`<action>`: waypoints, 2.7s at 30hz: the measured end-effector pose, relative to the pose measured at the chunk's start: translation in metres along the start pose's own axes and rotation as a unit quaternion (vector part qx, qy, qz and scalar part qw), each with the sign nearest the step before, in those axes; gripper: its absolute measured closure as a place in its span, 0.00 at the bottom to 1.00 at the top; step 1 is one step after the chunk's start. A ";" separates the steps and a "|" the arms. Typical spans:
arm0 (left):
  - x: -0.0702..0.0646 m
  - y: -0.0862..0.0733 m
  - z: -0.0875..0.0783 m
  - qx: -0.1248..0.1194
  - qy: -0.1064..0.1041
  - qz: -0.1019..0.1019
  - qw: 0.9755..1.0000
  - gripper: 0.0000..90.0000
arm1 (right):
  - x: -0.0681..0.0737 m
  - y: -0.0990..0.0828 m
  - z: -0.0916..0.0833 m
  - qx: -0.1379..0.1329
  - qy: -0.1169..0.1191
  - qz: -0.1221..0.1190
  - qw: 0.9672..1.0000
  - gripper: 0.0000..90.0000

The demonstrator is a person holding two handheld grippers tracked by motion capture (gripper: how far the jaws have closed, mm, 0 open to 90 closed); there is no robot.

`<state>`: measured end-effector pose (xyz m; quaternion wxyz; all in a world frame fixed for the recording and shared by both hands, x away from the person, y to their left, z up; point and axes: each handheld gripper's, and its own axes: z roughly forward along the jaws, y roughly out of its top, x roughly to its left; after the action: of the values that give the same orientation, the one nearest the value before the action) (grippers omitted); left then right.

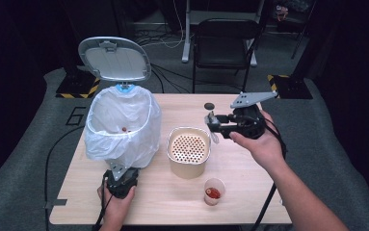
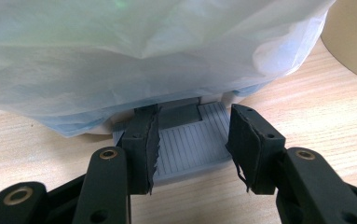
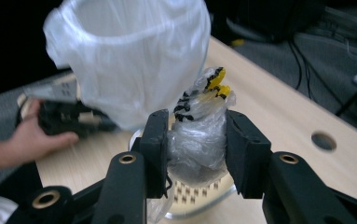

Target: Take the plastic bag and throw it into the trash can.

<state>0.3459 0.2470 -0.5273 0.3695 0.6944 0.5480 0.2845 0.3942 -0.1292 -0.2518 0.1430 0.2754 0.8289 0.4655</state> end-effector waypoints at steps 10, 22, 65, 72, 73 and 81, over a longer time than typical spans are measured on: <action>0.000 0.000 0.000 0.000 0.000 0.001 1.000 0.59 | 0.003 0.038 0.002 0.003 0.013 -0.013 1.000 0.69; 0.001 0.000 -0.001 0.010 -0.001 0.005 1.000 0.59 | 0.028 0.070 0.036 -0.001 0.044 -0.051 0.998 0.69; 0.001 0.000 0.000 -0.004 0.007 0.009 1.000 0.59 | 0.066 0.096 0.147 -0.015 0.083 -0.053 0.995 0.69; 0.001 0.001 0.000 -0.003 0.006 0.007 1.000 0.59 | 0.060 0.096 0.168 -0.002 0.064 -0.043 0.997 0.68; 0.001 0.001 0.000 -0.003 0.006 0.009 1.000 0.59 | 0.059 0.097 0.171 -0.001 0.062 -0.045 0.997 0.68; 0.001 0.001 -0.001 0.003 0.004 0.008 1.000 0.59 | 0.064 0.097 0.187 -0.008 0.049 -0.050 0.998 0.68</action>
<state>0.3461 0.2481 -0.5260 0.3632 0.6987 0.5446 0.2886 0.4662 0.0786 -0.2664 0.1270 0.2094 0.8439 0.4773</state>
